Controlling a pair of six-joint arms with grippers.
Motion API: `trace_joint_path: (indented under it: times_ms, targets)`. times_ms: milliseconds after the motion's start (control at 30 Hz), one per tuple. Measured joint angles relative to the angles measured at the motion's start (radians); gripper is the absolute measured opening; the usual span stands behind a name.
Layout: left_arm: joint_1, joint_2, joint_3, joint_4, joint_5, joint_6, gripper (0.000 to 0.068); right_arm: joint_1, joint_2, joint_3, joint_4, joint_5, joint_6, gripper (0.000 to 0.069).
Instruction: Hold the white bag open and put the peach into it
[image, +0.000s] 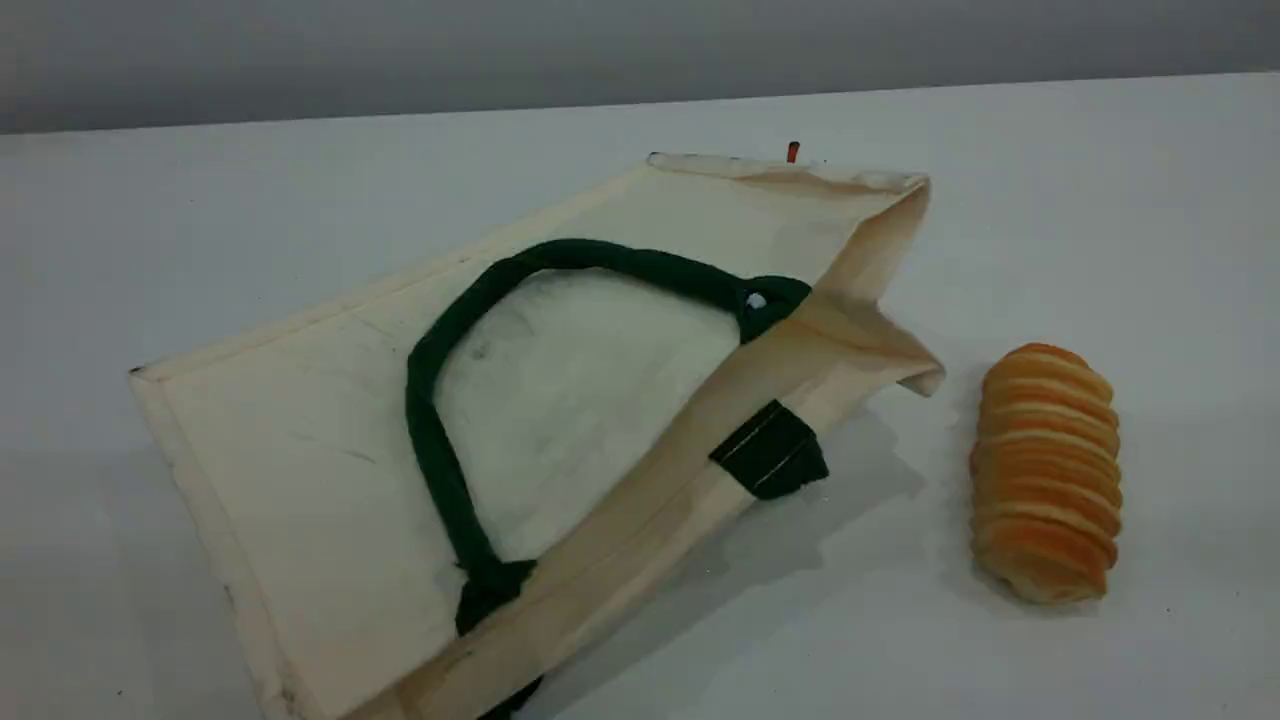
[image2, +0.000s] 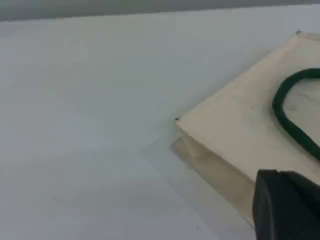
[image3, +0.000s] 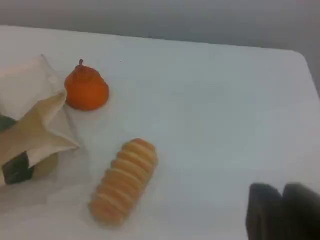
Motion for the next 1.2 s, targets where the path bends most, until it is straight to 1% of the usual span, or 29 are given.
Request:
trace_joint_path:
  times_ms: [200, 367, 467, 1200]
  targets:
    - [-0.005, 0.000, 0.000, 0.000, 0.000, 0.000, 0.0055, 0.002, 0.000, 0.000, 0.000, 0.000, 0.000, 0.0062]
    - [-0.007, 0.000, 0.000, 0.001, 0.000, 0.000, 0.0055, 0.062, 0.000, 0.000, 0.001, 0.000, 0.000, 0.0068]
    - [-0.007, 0.000, 0.000, 0.001, 0.000, 0.000, 0.0062, 0.048, 0.000, 0.000, 0.001, 0.000, 0.000, 0.0074]
    - [-0.007, 0.000, 0.000, 0.000, 0.000, 0.000, 0.0072, 0.048, 0.000, 0.000, 0.000, 0.000, 0.000, 0.0104]
